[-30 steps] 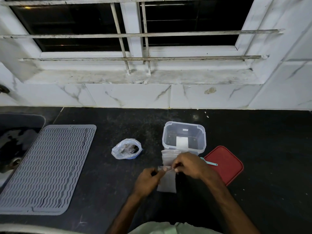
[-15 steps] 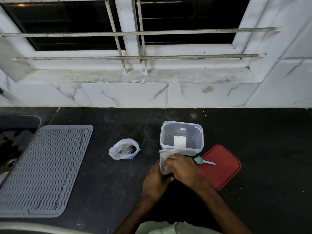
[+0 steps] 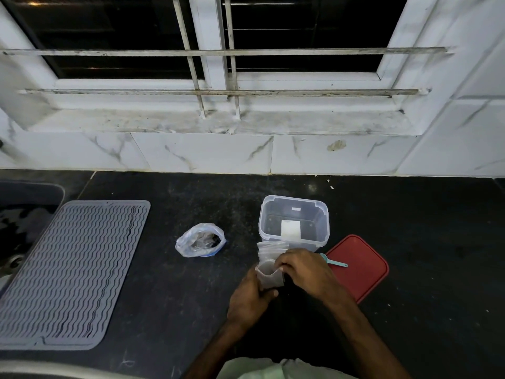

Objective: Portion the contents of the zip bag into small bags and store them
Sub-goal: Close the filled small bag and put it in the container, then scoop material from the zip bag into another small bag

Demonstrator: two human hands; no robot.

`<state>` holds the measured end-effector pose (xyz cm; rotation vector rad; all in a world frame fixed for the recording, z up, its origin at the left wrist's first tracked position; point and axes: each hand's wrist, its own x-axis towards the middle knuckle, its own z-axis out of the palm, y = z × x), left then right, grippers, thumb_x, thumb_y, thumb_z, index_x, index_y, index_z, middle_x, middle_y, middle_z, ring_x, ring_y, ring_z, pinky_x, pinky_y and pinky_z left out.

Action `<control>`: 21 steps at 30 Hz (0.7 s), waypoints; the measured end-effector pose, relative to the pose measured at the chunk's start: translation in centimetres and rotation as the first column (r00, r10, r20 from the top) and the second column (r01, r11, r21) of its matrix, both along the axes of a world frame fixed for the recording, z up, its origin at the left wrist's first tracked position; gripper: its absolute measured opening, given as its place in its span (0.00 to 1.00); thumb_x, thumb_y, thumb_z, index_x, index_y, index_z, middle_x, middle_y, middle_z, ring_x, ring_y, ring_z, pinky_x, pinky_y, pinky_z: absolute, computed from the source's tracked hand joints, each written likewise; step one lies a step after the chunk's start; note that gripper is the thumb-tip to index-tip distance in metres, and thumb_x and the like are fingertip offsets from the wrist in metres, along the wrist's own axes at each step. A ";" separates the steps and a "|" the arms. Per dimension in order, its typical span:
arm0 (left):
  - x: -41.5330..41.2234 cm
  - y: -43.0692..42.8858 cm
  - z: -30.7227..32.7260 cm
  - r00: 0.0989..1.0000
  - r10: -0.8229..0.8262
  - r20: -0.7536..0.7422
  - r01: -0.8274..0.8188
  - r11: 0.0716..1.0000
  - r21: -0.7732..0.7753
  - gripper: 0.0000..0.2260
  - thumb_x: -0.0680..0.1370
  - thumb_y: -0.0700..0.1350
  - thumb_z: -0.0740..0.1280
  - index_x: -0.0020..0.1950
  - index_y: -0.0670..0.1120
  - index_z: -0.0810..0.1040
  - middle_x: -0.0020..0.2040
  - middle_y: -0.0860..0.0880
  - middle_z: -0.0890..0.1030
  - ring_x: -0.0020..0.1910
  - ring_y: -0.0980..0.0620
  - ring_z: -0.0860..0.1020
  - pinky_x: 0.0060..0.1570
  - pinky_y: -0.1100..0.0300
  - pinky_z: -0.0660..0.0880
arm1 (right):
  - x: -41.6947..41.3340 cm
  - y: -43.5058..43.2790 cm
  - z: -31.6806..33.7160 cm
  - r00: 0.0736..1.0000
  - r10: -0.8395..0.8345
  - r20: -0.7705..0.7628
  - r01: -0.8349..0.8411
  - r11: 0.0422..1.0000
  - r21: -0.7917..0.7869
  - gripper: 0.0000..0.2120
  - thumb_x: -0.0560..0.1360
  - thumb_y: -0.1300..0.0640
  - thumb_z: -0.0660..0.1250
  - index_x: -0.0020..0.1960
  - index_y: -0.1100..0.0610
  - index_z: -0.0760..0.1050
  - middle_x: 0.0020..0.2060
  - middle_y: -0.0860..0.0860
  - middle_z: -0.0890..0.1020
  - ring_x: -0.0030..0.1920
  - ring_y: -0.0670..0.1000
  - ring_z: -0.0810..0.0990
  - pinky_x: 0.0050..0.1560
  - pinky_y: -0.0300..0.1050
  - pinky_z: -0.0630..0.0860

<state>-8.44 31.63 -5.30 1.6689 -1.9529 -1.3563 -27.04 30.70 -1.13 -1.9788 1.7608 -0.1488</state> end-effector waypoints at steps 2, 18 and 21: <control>-0.1 -0.1 -0.2 1.000 0.012 -0.015 -0.011 1.000 0.013 0.32 0.67 0.59 0.70 0.70 0.59 0.66 0.63 0.58 0.76 0.61 0.57 0.77 0.61 0.53 0.75 | 0.0 -0.1 0.1 1.000 0.005 -0.016 -0.005 1.000 0.018 0.11 0.77 0.55 0.67 0.58 0.48 0.80 0.56 0.48 0.82 0.56 0.49 0.80 0.60 0.46 0.76; 0.6 -0.7 -0.7 1.000 0.007 0.006 -0.007 0.999 0.052 0.34 0.71 0.55 0.73 0.73 0.57 0.60 0.58 0.52 0.81 0.52 0.54 0.80 0.55 0.55 0.77 | -6.9 2.1 -0.4 0.873 -0.466 0.146 0.482 0.868 -0.115 0.05 0.75 0.53 0.71 0.49 0.45 0.81 0.45 0.41 0.82 0.42 0.40 0.79 0.42 0.36 0.75; 0.6 -0.6 -0.9 0.999 0.019 0.028 -0.021 0.998 0.061 0.38 0.69 0.57 0.73 0.74 0.57 0.57 0.57 0.53 0.81 0.53 0.53 0.81 0.56 0.53 0.77 | -7.7 3.1 -0.9 0.829 -0.548 0.110 0.557 0.826 -0.085 0.05 0.75 0.51 0.71 0.43 0.43 0.77 0.40 0.39 0.80 0.41 0.40 0.78 0.42 0.43 0.77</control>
